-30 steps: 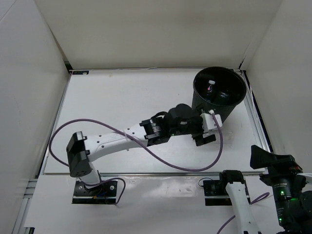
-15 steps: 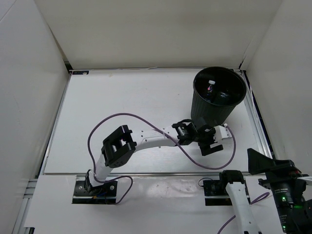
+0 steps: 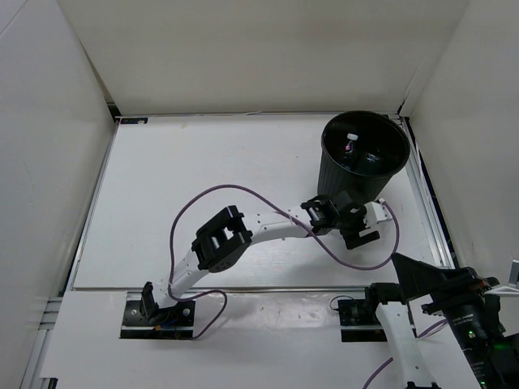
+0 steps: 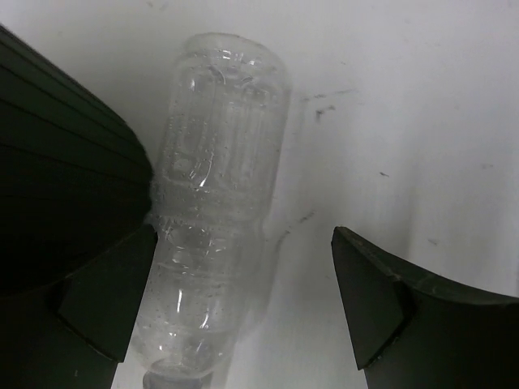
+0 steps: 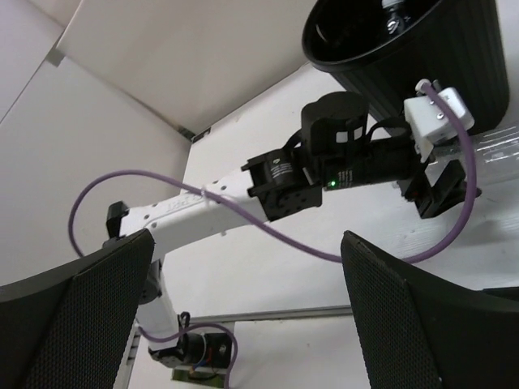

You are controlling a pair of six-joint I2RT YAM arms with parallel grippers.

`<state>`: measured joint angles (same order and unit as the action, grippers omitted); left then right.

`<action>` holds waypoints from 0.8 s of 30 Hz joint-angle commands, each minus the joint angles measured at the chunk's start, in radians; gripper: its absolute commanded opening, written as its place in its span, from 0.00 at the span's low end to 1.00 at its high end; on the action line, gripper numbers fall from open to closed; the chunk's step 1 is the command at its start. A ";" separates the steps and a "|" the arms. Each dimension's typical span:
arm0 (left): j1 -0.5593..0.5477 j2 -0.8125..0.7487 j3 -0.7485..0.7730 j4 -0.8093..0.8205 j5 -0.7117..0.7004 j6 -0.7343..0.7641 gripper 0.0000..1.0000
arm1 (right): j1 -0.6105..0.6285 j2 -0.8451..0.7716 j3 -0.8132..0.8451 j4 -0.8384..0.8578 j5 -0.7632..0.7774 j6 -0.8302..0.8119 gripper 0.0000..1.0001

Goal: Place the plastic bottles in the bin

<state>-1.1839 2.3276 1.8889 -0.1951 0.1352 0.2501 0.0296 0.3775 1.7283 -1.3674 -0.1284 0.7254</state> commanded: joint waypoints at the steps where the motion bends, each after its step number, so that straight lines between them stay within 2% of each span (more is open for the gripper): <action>1: 0.015 0.010 0.053 0.005 0.006 -0.014 1.00 | 0.007 0.046 0.033 -0.094 -0.088 -0.017 0.99; 7: 0.036 0.062 0.072 0.014 -0.005 -0.052 1.00 | 0.007 0.078 0.051 -0.094 -0.134 -0.035 0.99; 12: 0.046 0.084 0.047 0.023 0.085 -0.098 1.00 | 0.007 0.087 0.051 -0.094 -0.152 -0.035 0.99; 14: 0.046 0.084 0.024 0.023 0.102 -0.120 0.97 | 0.007 0.098 0.051 -0.094 -0.163 -0.044 0.99; 19: 0.004 -0.011 -0.098 0.023 0.124 -0.149 0.80 | 0.007 0.080 -0.015 -0.064 -0.181 -0.044 0.99; 24: -0.058 -0.193 -0.279 0.014 0.109 -0.124 0.77 | 0.007 0.006 -0.152 -0.006 -0.131 -0.035 0.99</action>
<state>-1.1873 2.2936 1.6905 -0.1467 0.2111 0.1230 0.0296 0.4267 1.6272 -1.3617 -0.2802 0.6998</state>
